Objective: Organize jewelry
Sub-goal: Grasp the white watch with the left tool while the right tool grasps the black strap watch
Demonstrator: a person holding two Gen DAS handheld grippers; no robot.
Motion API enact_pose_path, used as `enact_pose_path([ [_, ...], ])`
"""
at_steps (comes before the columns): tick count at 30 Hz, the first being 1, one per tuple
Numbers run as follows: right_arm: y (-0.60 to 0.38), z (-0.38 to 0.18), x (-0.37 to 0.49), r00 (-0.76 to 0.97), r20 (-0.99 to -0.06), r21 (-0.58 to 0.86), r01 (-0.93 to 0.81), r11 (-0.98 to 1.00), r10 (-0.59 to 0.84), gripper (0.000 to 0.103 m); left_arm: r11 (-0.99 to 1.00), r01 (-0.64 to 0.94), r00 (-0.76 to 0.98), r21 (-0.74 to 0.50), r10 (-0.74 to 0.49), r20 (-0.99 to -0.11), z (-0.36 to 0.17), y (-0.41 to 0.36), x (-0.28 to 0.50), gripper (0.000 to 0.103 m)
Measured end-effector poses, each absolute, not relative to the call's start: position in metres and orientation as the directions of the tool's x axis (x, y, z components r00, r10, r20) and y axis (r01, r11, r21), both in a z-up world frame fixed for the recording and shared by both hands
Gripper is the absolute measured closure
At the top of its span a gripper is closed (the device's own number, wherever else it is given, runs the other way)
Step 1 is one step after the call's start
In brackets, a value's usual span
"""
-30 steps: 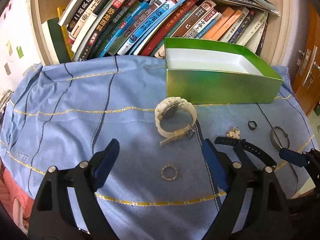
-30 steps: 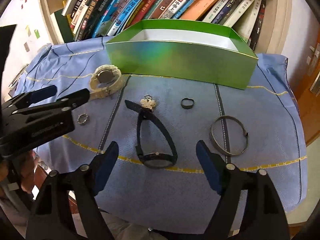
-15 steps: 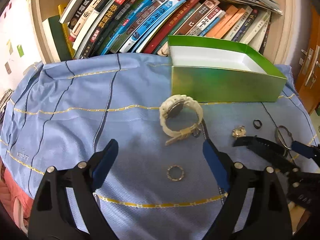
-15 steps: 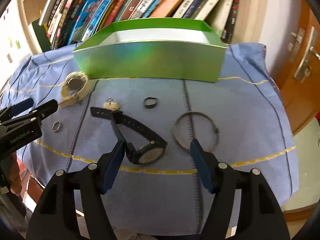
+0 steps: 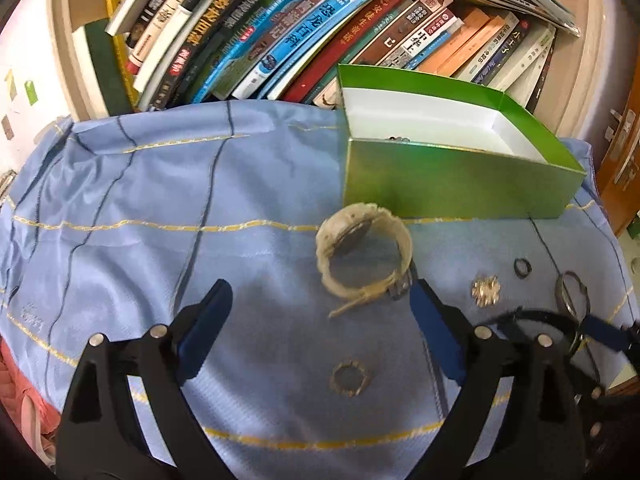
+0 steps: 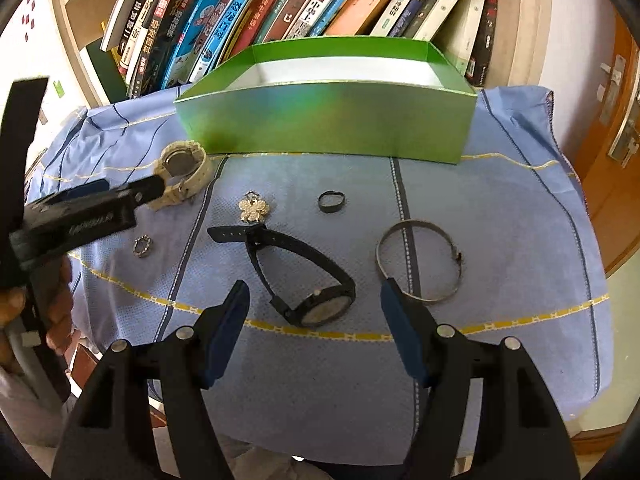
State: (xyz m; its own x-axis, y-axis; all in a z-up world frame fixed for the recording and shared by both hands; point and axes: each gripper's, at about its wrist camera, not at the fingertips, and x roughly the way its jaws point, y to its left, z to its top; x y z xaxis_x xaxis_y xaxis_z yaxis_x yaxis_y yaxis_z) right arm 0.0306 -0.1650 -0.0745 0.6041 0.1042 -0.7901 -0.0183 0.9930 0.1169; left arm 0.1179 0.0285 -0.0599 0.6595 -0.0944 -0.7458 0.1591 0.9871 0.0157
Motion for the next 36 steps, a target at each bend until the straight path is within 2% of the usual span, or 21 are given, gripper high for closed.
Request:
enact_pose_path([
  [11, -0.157, -0.085, 0.043, 0.587, -0.802, 0.107, -0.040, 0.993, 0.110, 0.036, 0.982, 0.186, 0.599, 0.022, -0.096, -0.795, -0.086, 0.004, 0.161, 0.014],
  [12, -0.155, -0.085, 0.044, 0.587, -0.802, 0.102, -0.041, 0.994, 0.106, 0.037, 0.982, 0.190, 0.599, 0.025, -0.095, -0.795, -0.087, 0.003, 0.161, 0.018],
  [14, -0.155, -0.084, 0.044, 0.594, -0.800, 0.089, -0.033, 0.995, 0.091, 0.052, 0.978, 0.209, 0.600, -0.001, -0.130, -0.789, -0.088, 0.003, 0.160, 0.043],
  [16, -0.158, -0.083, 0.044, 0.592, -0.798, 0.114, -0.036, 0.993, 0.113, 0.064, 0.979, 0.204, 0.602, 0.007, -0.120, -0.789, -0.087, 0.003, 0.160, 0.043],
  [17, -0.159, -0.083, 0.044, 0.591, -0.798, 0.117, -0.036, 0.992, 0.115, 0.066, 0.979, 0.202, 0.602, -0.007, -0.130, -0.787, -0.087, 0.005, 0.160, 0.043],
  [27, -0.166, -0.067, 0.033, 0.636, -0.765, 0.113, -0.018, 0.993, 0.099, 0.066, 0.981, 0.194, 0.630, -0.011, -0.133, -0.765, -0.070, 0.017, 0.139, 0.043],
  [36, -0.175, -0.062, 0.033, 0.657, -0.753, 0.026, 0.090, 0.996, -0.040, 0.066, 0.984, 0.176, 0.670, 0.001, -0.119, -0.733, -0.053, 0.021, 0.108, 0.042],
])
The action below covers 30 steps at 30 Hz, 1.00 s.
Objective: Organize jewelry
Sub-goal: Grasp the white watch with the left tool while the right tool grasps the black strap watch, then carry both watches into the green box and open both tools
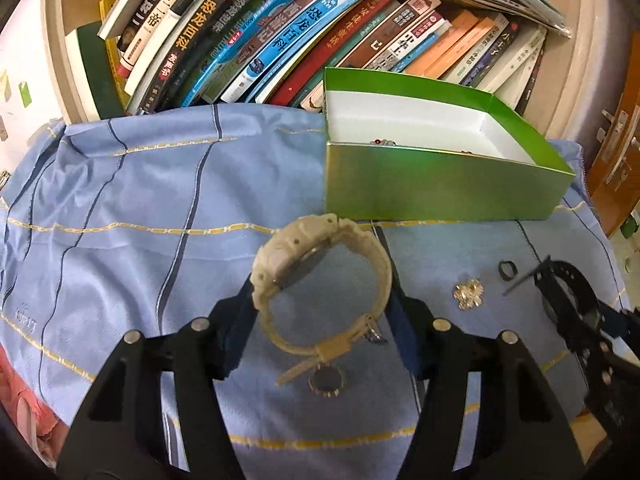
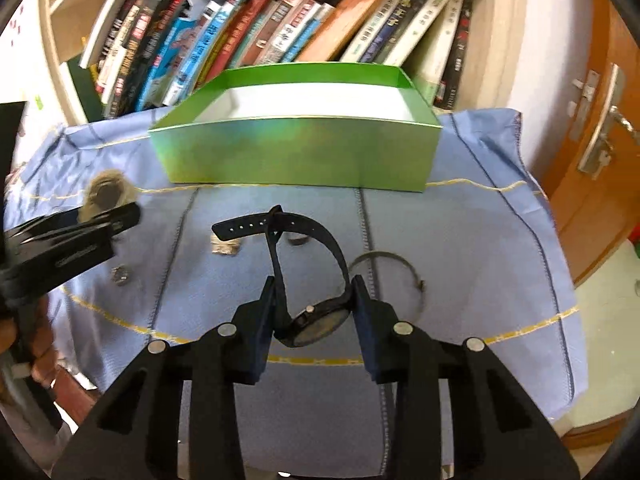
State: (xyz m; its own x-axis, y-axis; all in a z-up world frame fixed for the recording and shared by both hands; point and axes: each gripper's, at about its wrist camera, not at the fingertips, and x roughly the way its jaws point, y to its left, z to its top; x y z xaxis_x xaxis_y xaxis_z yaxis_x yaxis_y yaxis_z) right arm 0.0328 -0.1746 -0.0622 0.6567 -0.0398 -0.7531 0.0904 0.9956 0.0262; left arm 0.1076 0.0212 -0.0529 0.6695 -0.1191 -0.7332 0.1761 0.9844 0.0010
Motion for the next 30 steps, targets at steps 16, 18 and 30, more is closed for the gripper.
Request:
enact_pose_path([
  [16, -0.188, 0.003, 0.048, 0.768, -0.630, 0.018, 0.167, 0.986, -0.118, 0.066, 0.982, 0.190, 0.726, -0.011, -0.148, -0.671, -0.017, 0.015, 0.099, 0.042],
  [18, -0.193, 0.024, 0.054, 0.797, -0.591, 0.024, 0.168, 0.986, -0.121, 0.066, 0.977, 0.211, 0.740, -0.020, -0.173, -0.650, -0.002, 0.010, 0.104, 0.042],
  [30, -0.218, 0.059, 0.153, 0.796, -0.602, 0.119, 0.162, 0.980, -0.059, 0.066, 0.971, 0.237, 0.760, -0.012, -0.193, -0.620, 0.047, -0.045, 0.208, 0.042],
])
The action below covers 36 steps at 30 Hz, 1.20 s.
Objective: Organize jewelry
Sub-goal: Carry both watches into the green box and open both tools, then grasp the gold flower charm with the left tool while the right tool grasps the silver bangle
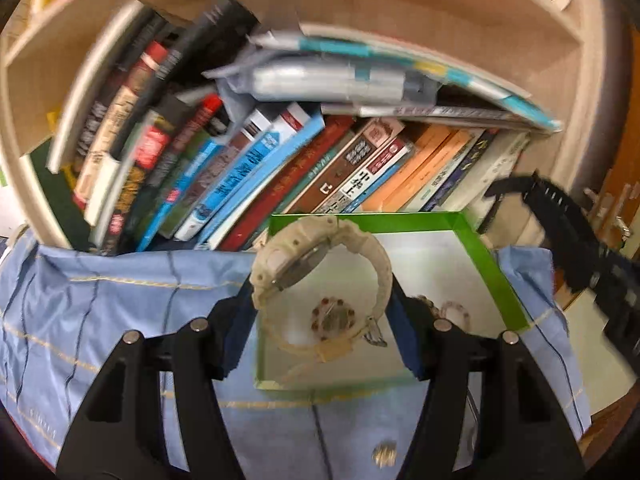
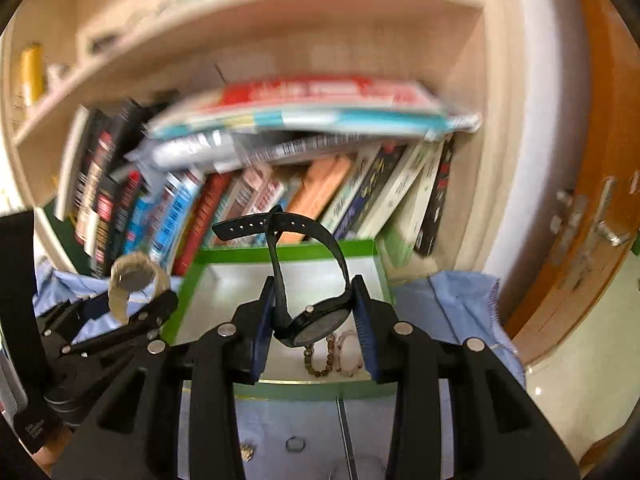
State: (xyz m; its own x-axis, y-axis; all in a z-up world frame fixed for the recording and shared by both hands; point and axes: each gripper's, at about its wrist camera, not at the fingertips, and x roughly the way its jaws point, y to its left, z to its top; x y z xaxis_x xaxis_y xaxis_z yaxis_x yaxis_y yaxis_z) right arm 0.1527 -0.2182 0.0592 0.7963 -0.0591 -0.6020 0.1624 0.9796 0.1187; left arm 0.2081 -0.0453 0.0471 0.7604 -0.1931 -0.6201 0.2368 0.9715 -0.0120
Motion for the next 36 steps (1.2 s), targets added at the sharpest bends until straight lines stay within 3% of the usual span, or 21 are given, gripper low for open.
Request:
enact_pose_path([
  [4, -0.220, 0.006, 0.189, 0.705, -0.706, 0.104, 0.188, 0.977, -0.061, 0.066, 0.975, 0.221, 0.710, -0.012, -0.169, -0.683, 0.013, -0.058, 0.239, 0.042],
  [8, -0.212, -0.021, 0.201, 0.660, -0.745, 0.037, 0.179, 0.983, -0.092, 0.065, 0.972, 0.233, 0.653, -0.002, -0.158, -0.740, -0.018, -0.065, 0.250, 0.041],
  [10, -0.212, -0.017, 0.196, 0.672, -0.734, 0.033, 0.175, 0.984, -0.095, 0.055, 0.973, 0.230, 0.658, 0.008, -0.149, -0.738, -0.019, -0.066, 0.251, 0.035],
  [11, -0.212, -0.010, 0.189, 0.693, -0.715, 0.038, 0.177, 0.983, -0.097, 0.052, 0.975, 0.221, 0.678, 0.022, -0.137, -0.722, -0.015, -0.065, 0.249, 0.026],
  [13, -0.212, 0.007, 0.174, 0.734, -0.671, 0.045, 0.173, 0.984, -0.099, 0.036, 0.978, 0.205, 0.715, 0.043, -0.120, -0.689, -0.005, -0.061, 0.241, 0.020],
  [17, -0.220, 0.042, 0.130, 0.796, -0.598, 0.075, 0.167, 0.983, -0.090, 0.033, 0.976, 0.205, 0.752, 0.067, -0.114, -0.649, 0.020, -0.051, 0.218, 0.017],
  [21, -0.235, 0.041, 0.074, 0.812, -0.574, 0.089, 0.187, 0.978, -0.103, 0.020, 0.972, 0.233, 0.777, 0.040, -0.162, -0.608, 0.028, -0.024, 0.164, 0.011],
  [24, -0.245, 0.010, 0.048, 0.754, -0.641, 0.051, 0.231, 0.972, -0.145, 0.020, 0.972, 0.234, 0.771, 0.033, -0.165, -0.616, 0.013, -0.009, 0.133, 0.010],
  [30, -0.260, -0.069, 0.038, 0.581, -0.797, 0.041, 0.324, 0.945, -0.165, 0.020, 0.975, 0.213, 0.689, 0.064, -0.103, -0.717, -0.041, -0.004, 0.121, 0.010],
  [36, -0.244, -0.068, 0.029, 0.605, -0.775, 0.020, 0.310, 0.951, -0.181, 0.021, 0.958, 0.282, 0.664, 0.049, -0.158, -0.731, -0.055, -0.024, 0.109, 0.010],
])
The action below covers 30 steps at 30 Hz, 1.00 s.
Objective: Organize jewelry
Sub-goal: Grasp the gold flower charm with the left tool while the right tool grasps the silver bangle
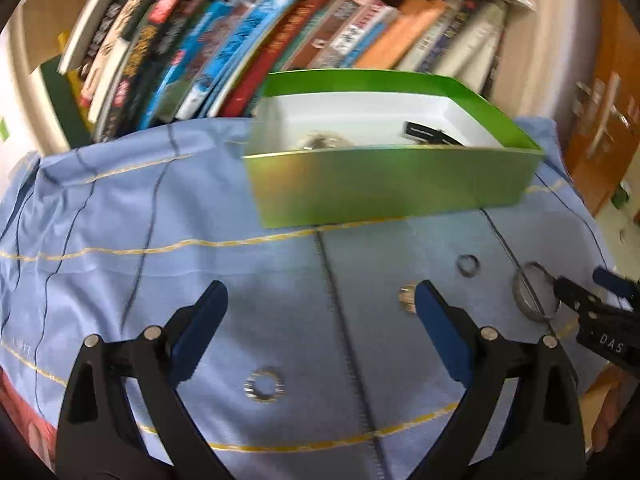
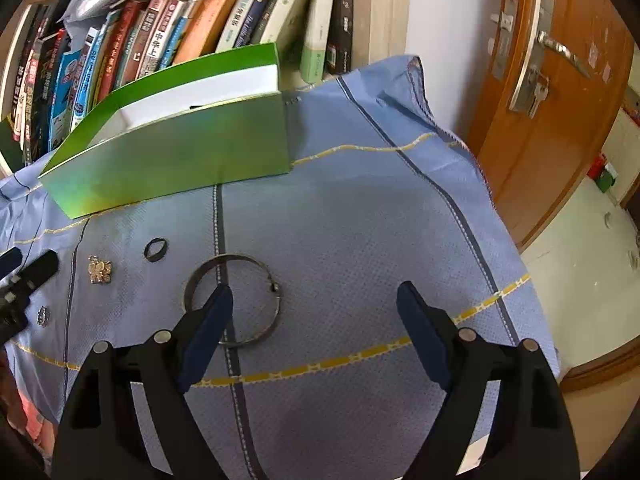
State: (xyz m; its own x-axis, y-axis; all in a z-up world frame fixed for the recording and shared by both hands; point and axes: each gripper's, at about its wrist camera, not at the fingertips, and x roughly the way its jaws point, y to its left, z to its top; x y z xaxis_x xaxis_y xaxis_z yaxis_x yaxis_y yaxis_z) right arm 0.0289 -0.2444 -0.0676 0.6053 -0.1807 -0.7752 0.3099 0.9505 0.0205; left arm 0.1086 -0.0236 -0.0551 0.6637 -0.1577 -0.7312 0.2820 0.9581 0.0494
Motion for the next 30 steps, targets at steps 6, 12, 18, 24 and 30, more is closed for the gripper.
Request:
enact_pose_path([
  [6, -0.211, -0.069, 0.025, 0.611, -0.785, 0.010, 0.179, 0.984, -0.104, 0.021, 0.952, 0.301, 0.643, 0.051, -0.163, -0.749, -0.065, -0.039, 0.109, 0.010],
  [12, -0.194, -0.081, 0.034, 0.588, -0.802, -0.021, 0.147, 0.989, -0.105, 0.023, 0.949, 0.309, 0.630, 0.055, -0.161, -0.760, -0.070, -0.045, 0.110, 0.010],
  [18, -0.191, -0.082, 0.034, 0.584, -0.810, 0.007, 0.103, 0.995, -0.055, 0.057, 0.941, 0.334, 0.615, 0.050, -0.177, -0.769, -0.075, -0.050, 0.109, 0.010],
  [24, -0.185, -0.081, 0.033, 0.593, -0.804, 0.011, 0.079, 0.997, -0.038, 0.084, 0.929, 0.367, 0.595, 0.043, -0.200, -0.778, -0.081, -0.062, 0.108, 0.011],
  [30, -0.192, -0.080, 0.029, 0.587, -0.809, 0.050, 0.079, 0.996, -0.006, 0.086, 0.934, 0.357, 0.577, 0.022, -0.202, -0.791, -0.085, -0.059, 0.114, 0.040],
])
